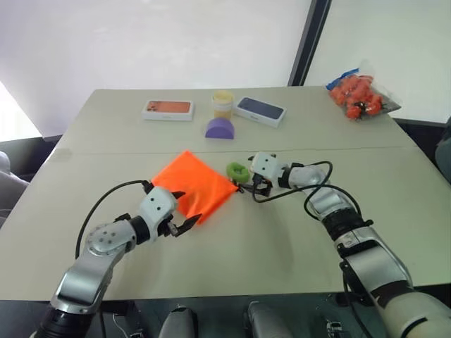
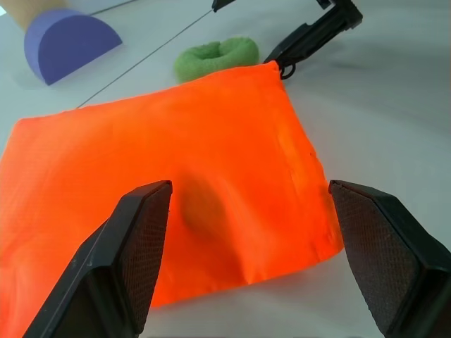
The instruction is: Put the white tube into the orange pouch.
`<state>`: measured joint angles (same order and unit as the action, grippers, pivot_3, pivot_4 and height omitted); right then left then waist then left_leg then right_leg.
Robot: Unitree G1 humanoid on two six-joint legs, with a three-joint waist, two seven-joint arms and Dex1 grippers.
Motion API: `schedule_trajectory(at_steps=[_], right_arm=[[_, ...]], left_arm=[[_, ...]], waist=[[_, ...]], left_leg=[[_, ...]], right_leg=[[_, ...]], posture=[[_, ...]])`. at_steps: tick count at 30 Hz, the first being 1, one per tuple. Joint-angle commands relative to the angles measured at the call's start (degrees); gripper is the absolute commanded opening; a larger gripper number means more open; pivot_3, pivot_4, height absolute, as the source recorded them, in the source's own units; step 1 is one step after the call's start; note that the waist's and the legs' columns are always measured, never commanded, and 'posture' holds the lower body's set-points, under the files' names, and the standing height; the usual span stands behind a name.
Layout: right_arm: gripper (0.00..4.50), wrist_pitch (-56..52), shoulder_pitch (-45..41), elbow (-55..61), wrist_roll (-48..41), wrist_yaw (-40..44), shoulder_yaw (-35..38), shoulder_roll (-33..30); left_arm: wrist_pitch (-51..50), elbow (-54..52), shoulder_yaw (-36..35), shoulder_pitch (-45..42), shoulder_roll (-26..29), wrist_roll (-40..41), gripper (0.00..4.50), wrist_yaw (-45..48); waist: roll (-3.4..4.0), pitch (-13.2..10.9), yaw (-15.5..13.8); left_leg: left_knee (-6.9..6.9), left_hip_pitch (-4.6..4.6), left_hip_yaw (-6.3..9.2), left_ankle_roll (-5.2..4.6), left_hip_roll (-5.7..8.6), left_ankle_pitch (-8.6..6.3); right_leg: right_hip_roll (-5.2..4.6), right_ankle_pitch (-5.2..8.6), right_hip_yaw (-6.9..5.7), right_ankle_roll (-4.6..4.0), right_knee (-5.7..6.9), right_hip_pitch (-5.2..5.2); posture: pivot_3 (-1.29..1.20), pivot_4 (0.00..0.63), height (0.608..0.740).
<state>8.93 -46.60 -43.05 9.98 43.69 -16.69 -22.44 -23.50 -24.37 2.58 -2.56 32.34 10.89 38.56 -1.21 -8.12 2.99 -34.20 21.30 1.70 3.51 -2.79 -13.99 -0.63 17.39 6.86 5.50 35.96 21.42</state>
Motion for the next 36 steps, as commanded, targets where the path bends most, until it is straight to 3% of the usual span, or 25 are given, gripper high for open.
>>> schedule_trajectory(at_steps=[1,4,11,17,23,29,31,36], right_arm=[[4.5,1.9,-1.7,-1.1,-0.1,-0.1,0.5,1.2],[3.62,1.2,-1.8,-2.6,-0.9,0.0,1.4,2.3],[0.11,-0.4,-1.4,-3.8,-0.7,-4.7,3.6,2.6],[0.01,-3.4,3.3,7.5,-2.1,-6.7,7.0,-0.3],[0.01,-16.4,13.8,34.0,-10.8,-3.7,14.8,-4.9],[0.01,-27.7,21.7,52.1,-17.8,-1.0,18.7,-9.0],[0.0,-31.2,23.8,57.0,-20.9,-0.1,20.3,-10.0],[0.0,-34.2,25.5,61.1,-22.6,-0.9,20.4,-11.0]], left_arm=[[1.2,-1.0,-0.3,-0.1,-0.1,0.1,3.8,-0.4],[1.3,-0.9,-0.2,-0.3,-0.2,0.0,3.86,-0.6],[1.5,-0.9,-0.3,-0.4,-0.4,0.0,3.86,-0.9],[1.7,-1.2,-0.7,-0.9,-1.3,0.5,3.86,-1.5],[0.3,-0.7,-2.0,-4.0,-3.3,2.8,3.86,-2.3],[0.3,2.6,0.9,-8.7,-5.7,4.3,3.86,-0.5],[0.8,5.1,2.8,-11.8,-7.0,5.3,4.38,1.7],[6.0,10.8,5.8,-17.5,-8.2,1.8,4.44,3.0]], waist=[[0.0,0.0,0.4],[0.0,0.0,0.9],[0.01,0.0,1.0],[0.01,0.0,0.9],[0.02,0.0,0.8],[0.0,0.0,1.0],[0.0,0.0,0.9],[-0.04,0.0,0.9]], left_leg=[[0.0,-0.01,0.0,0.0,0.0,0.0],[0.0,-0.03,0.01,0.0,0.0,0.0],[-0.01,-0.03,0.02,0.0,0.0,0.0],[-0.02,-0.01,0.02,0.0,0.0,0.0],[-0.01,0.03,0.06,0.0,0.01,0.0],[-0.03,-0.03,0.07,0.0,0.01,0.0],[-0.04,-0.03,0.06,0.0,0.03,0.0],[-0.1,0.0,0.07,-0.01,0.05,0.0]], right_leg=[[0.0,0.0,0.0,0.0,0.02,-0.01],[0.0,0.0,0.0,0.0,0.05,-0.03],[0.01,-0.01,0.0,0.02,0.06,-0.03],[0.01,-0.01,0.0,0.02,0.05,-0.03],[0.02,-0.08,-0.02,0.17,0.06,-0.03],[0.04,-0.01,-0.02,0.06,0.06,-0.07],[0.05,-0.01,-0.02,0.05,0.07,-0.07],[0.05,-0.01,-0.02,0.06,0.03,-0.08]], posture=[[0.0,0.15,0.723],[0.0,0.15,0.723],[0.0,0.15,0.723],[0.0,0.15,0.723],[0.0,0.15,0.723],[0.0,0.15,0.723],[0.0,0.15,0.723],[0.0,0.15,0.723]])
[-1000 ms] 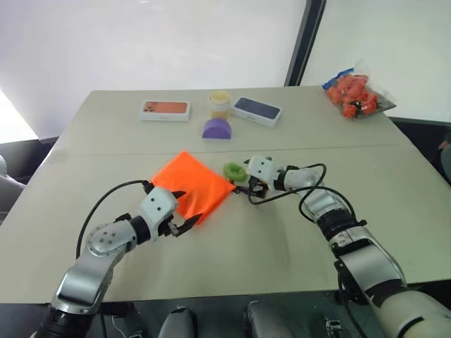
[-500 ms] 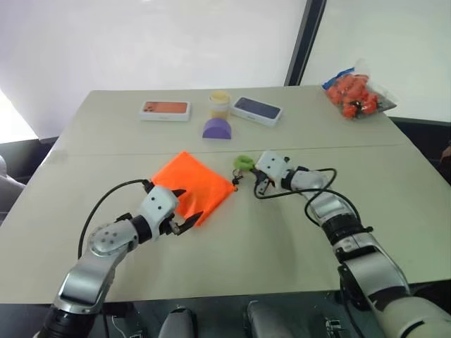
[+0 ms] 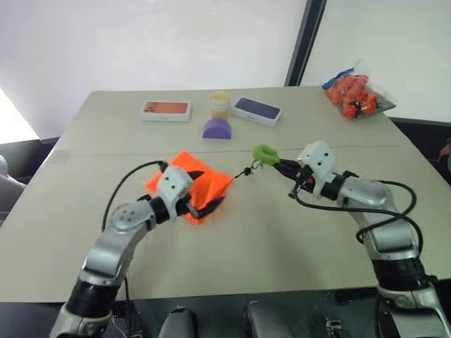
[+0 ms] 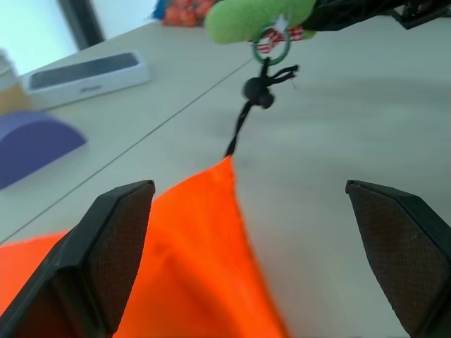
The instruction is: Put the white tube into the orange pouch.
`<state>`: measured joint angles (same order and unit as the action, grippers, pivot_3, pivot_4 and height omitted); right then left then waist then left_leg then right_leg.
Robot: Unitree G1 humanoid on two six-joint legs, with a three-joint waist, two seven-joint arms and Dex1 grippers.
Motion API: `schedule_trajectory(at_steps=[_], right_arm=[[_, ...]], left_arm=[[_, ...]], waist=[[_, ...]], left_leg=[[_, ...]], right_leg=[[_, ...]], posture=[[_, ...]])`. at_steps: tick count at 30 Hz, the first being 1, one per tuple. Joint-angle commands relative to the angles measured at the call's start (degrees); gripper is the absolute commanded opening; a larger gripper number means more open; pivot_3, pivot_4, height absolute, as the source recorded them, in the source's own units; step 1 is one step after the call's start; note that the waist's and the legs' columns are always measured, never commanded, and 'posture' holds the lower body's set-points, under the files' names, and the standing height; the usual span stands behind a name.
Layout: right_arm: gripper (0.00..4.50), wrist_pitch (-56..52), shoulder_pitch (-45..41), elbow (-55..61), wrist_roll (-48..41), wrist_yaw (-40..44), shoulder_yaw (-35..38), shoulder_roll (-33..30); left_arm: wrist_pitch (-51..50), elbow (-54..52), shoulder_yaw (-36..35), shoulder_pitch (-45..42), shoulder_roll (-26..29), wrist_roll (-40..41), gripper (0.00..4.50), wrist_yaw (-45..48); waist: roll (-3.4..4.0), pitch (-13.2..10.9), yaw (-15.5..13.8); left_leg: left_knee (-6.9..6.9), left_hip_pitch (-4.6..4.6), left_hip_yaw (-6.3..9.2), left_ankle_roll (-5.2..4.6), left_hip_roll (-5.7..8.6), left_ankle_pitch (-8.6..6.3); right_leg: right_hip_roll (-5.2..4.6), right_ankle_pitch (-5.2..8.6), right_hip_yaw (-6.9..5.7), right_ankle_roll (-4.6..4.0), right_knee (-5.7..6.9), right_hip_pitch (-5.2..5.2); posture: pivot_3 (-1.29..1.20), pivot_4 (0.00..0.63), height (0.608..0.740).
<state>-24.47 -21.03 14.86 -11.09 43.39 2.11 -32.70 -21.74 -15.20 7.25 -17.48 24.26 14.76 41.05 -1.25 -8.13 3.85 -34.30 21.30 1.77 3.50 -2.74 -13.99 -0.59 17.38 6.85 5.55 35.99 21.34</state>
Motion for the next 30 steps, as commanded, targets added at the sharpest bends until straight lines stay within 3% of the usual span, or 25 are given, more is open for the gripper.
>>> schedule_trajectory(at_steps=[1,5,9,19,23,30], right_arm=[[0.0,-1.1,0.1,3.6,-2.0,-1.0,1.8,-0.6],[0.0,-1.7,-0.1,4.6,-3.1,-2.1,2.0,0.1],[0.0,-0.7,-0.2,4.8,-1.0,-2.8,-0.5,-0.2],[0.0,5.1,-3.3,0.8,3.4,-2.8,-5.7,-0.5],[0.0,7.6,-4.7,-0.9,4.3,-1.8,-6.6,-0.7],[0.0,8.6,-5.6,-1.2,4.6,-1.0,-7.5,-0.7]], left_arm=[[6.9,2.8,2.1,-3.6,0.0,-3.8,4.44,0.6],[16.5,7.5,5.2,-5.6,-0.3,-9.9,4.44,-0.5],[19.6,11.5,5.7,-6.6,-0.8,-9.2,4.44,2.1],[16.2,31.4,-0.3,-20.1,-0.9,3.8,4.44,20.5],[21.7,44.8,1.1,-28.3,-1.0,1.5,4.44,29.3],[30.4,59.1,2.6,-36.0,-3.5,-2.0,4.44,38.5]], waist=[[0.0,0.0,0.1],[0.01,0.0,-0.1],[0.01,0.0,-0.1],[-0.04,0.0,-0.1],[-0.05,0.0,-0.1],[-0.05,0.0,-0.1]], left_leg=[[0.0,0.0,-0.01,0.0,0.0,0.0],[0.06,0.01,-0.01,0.0,0.0,0.0],[0.06,0.05,-0.01,0.0,0.0,0.0],[0.02,0.05,-0.01,-0.07,0.01,0.05],[0.06,0.08,0.0,-0.08,0.02,0.05],[0.13,0.11,0.03,-0.09,0.02,0.04]], right_leg=[[0.0,0.0,0.01,0.0,0.0,0.0],[0.01,0.01,0.01,0.01,-0.01,0.03],[0.0,0.01,0.01,0.04,-0.06,0.03],[0.02,0.01,-0.02,0.03,0.01,0.05],[0.03,-0.03,-0.06,0.2,-0.01,0.08],[0.03,0.0,-0.1,0.29,-0.02,0.09]], posture=[[0.0,0.15,0.723],[0.0,0.15,0.723],[0.0,0.15,0.723],[0.0,0.15,0.723],[0.0,0.15,0.723],[0.0,0.15,0.723]])
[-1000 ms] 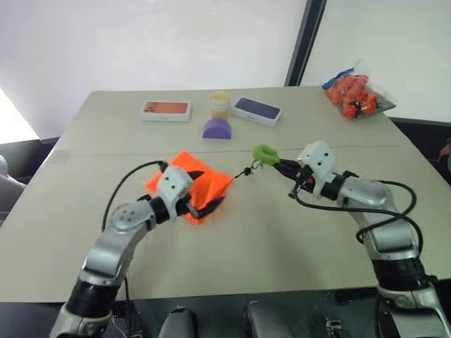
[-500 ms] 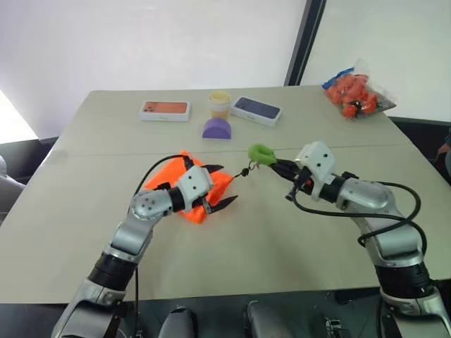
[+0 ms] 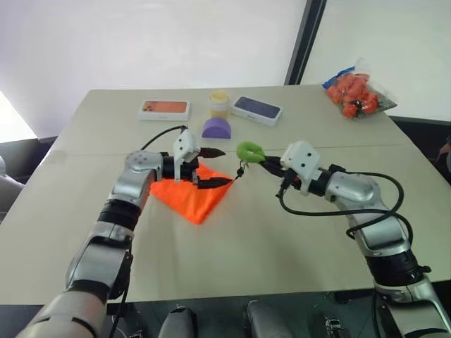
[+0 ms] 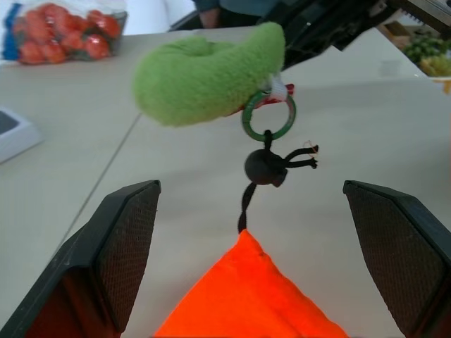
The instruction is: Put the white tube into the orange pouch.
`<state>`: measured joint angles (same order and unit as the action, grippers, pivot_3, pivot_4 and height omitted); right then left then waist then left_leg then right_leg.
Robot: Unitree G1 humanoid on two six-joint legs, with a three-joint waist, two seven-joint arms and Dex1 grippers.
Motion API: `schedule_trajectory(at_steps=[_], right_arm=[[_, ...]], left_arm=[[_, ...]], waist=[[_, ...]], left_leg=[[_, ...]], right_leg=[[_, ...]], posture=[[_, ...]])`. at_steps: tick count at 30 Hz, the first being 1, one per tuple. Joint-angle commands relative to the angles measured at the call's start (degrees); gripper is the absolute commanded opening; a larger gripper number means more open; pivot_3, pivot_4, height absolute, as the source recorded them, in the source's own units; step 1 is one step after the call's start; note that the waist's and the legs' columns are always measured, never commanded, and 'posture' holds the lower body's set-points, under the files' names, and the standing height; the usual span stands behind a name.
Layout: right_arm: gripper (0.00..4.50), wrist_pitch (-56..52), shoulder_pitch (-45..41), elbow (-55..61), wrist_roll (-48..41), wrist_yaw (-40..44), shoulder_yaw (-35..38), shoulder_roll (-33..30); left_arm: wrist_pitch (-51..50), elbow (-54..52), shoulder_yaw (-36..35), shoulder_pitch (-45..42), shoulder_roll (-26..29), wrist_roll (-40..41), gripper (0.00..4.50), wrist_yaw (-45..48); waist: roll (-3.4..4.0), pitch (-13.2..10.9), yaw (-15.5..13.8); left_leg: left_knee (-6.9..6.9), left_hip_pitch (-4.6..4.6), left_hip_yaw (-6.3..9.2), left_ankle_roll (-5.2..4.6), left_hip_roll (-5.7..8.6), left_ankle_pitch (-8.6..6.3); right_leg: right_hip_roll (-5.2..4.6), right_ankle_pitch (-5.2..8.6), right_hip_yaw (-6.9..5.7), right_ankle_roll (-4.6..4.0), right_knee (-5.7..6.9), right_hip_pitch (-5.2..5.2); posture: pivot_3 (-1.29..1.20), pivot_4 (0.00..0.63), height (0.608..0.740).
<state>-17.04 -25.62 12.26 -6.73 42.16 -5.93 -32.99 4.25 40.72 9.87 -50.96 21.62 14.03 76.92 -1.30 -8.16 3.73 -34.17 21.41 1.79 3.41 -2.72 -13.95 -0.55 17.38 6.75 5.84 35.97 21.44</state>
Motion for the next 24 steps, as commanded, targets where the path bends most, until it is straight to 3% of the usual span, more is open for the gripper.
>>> schedule_trajectory(at_steps=[1,14,17,20,24], right_arm=[[0.0,1.2,-1.0,1.5,0.2,0.3,0.4,-0.3],[0.0,-0.2,-1.4,3.3,0.2,0.4,0.1,-0.2],[0.0,-0.4,-1.6,3.4,0.2,0.2,0.1,-0.2],[0.0,-0.7,-1.7,3.5,0.3,0.2,0.0,0.0],[0.0,-0.8,-1.8,3.5,0.3,0.2,-0.1,0.1]], left_arm=[[5.9,4.7,0.1,-3.2,-1.3,-1.8,4.44,3.4],[23.0,21.4,-0.3,-11.5,-6.2,-8.3,4.44,4.6],[24.5,22.3,-0.4,-11.6,-6.5,-8.7,3.61,5.4],[25.8,23.1,-0.6,-11.8,-6.8,-9.7,2.26,3.8],[26.3,23.7,-1.3,-12.5,-7.2,-9.9,2.26,2.8]], waist=[[0.0,0.0,-0.1],[-0.04,0.0,-0.3],[-0.04,0.0,-0.4],[-0.04,0.0,-0.6],[-0.04,0.0,-1.0]], left_leg=[[0.0,0.0,0.0,0.0,0.0,0.0],[-0.01,0.01,0.04,0.0,0.02,0.0],[0.01,0.01,0.07,-0.01,0.02,0.0],[0.0,0.02,0.07,-0.01,0.02,0.0],[-0.02,0.01,0.08,-0.01,0.02,0.0]], right_leg=[[0.0,0.0,0.0,0.0,0.0,0.0],[0.01,-0.01,0.0,0.02,0.03,0.01],[0.02,0.0,-0.01,0.04,0.05,0.01],[0.02,0.0,-0.02,0.04,0.05,0.01],[0.02,-0.01,-0.01,0.05,0.06,0.01]], posture=[[0.0,0.15,0.723],[0.0,0.15,0.723],[0.0,0.15,0.723],[0.0,0.15,0.723],[0.0,0.15,0.723]])
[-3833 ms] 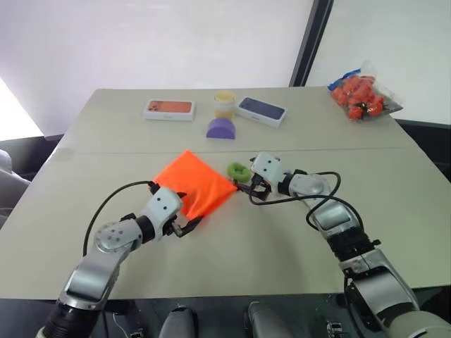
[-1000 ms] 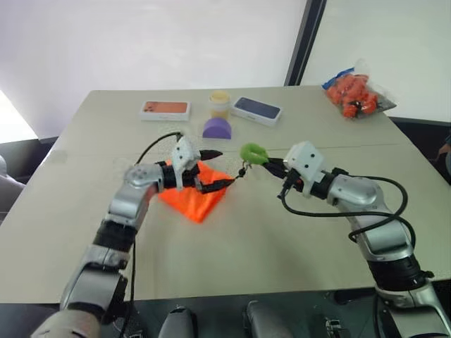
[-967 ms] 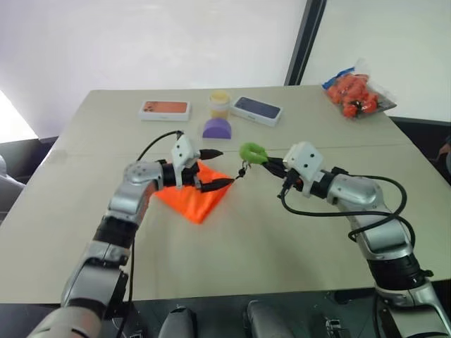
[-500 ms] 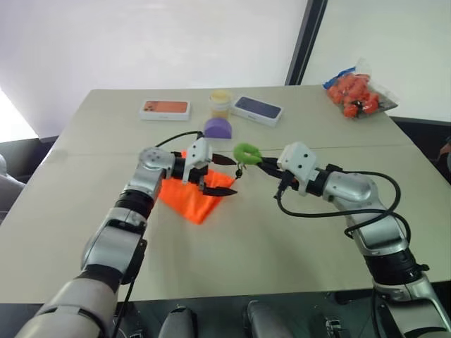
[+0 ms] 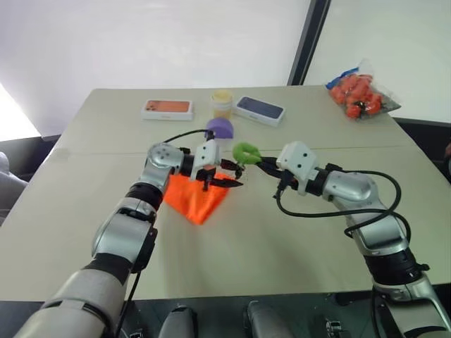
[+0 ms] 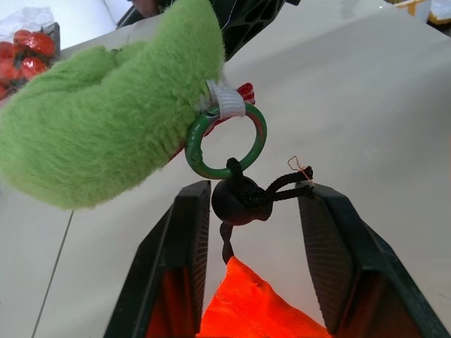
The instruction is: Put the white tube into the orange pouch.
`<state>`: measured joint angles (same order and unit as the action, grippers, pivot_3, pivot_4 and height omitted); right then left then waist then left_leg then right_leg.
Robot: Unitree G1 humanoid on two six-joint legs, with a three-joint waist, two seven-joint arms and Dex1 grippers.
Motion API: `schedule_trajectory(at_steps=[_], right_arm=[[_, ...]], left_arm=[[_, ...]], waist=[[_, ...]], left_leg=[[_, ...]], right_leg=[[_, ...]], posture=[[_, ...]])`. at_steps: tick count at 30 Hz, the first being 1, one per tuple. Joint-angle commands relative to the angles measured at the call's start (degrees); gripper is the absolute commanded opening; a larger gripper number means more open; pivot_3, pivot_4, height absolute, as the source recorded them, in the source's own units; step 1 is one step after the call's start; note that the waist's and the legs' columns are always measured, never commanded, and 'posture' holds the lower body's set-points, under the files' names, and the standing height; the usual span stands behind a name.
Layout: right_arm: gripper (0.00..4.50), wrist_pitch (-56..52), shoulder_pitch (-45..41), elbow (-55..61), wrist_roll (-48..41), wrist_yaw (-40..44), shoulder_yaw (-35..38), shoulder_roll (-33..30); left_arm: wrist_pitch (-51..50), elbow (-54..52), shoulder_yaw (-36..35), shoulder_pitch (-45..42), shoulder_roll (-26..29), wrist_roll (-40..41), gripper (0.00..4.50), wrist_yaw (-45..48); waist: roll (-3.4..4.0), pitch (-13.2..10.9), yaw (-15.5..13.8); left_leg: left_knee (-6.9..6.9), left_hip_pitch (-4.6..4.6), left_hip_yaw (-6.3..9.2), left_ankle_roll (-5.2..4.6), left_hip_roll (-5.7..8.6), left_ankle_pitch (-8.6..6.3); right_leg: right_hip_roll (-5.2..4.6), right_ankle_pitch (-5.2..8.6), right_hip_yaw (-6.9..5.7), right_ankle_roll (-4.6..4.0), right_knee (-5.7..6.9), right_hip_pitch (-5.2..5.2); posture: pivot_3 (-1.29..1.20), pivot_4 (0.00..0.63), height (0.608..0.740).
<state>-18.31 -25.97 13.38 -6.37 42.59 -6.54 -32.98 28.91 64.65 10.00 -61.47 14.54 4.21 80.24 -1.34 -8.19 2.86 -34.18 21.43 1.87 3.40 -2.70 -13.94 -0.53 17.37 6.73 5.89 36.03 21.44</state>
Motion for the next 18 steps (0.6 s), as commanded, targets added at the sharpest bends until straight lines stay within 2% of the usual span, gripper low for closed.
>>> schedule_trajectory(at_steps=[1,6,9,11,12,18], right_arm=[[0.0,0.5,-1.5,2.4,-0.1,-0.2,0.5,0.1],[0.0,0.6,-1.6,2.1,0.0,-0.3,0.4,0.2],[0.0,0.7,-1.7,1.9,0.0,-0.3,0.4,0.3],[0.0,0.8,-1.7,1.8,0.0,-0.3,0.4,0.4],[0.0,0.8,-1.7,1.7,0.0,-0.3,0.4,0.4],[0.0,1.0,-1.9,1.3,0.1,-0.3,0.5,0.4]], left_arm=[[1.8,-0.1,-1.5,-2.1,-0.1,-0.2,2.26,-0.7],[2.0,0.2,-1.6,-2.3,0.0,-0.4,2.26,-0.4],[2.4,0.3,-1.5,-2.1,0.1,-0.8,1.39,-0.3],[2.3,0.3,-1.6,-2.0,0.1,-0.8,0.49,-0.1],[2.2,0.3,-1.7,-1.9,0.0,-0.8,0.19,0.0],[2.2,0.4,-1.8,-1.9,0.0,-1.1,0.19,-0.6]], waist=[[0.0,0.0,-0.2],[0.0,0.0,-0.3],[0.0,0.0,-0.3],[0.0,0.0,-0.3],[0.0,0.0,-0.3],[0.0,0.0,-0.3]], left_leg=[[0.0,0.0,0.0,0.0,0.0,0.0],[0.0,0.01,0.0,0.0,0.0,0.0],[0.0,0.0,0.0,0.0,0.0,0.0],[0.0,0.0,0.0,0.0,0.0,0.0],[0.0,0.0,0.0,0.0,0.0,0.0],[0.0,0.0,0.0,0.0,0.0,0.0]], right_leg=[[0.0,0.0,0.0,0.0,0.0,0.0],[0.0,0.0,0.0,0.01,0.0,0.0],[0.0,0.0,0.0,0.01,0.0,0.0],[0.0,0.0,0.0,0.01,0.01,0.0],[0.0,0.0,0.0,0.01,0.01,0.0],[0.0,0.0,0.0,0.01,0.01,0.0]], posture=[[0.0,0.15,0.723],[0.0,0.15,0.723],[0.0,0.15,0.723],[0.0,0.15,0.723],[0.0,0.15,0.723],[0.0,0.15,0.723]])
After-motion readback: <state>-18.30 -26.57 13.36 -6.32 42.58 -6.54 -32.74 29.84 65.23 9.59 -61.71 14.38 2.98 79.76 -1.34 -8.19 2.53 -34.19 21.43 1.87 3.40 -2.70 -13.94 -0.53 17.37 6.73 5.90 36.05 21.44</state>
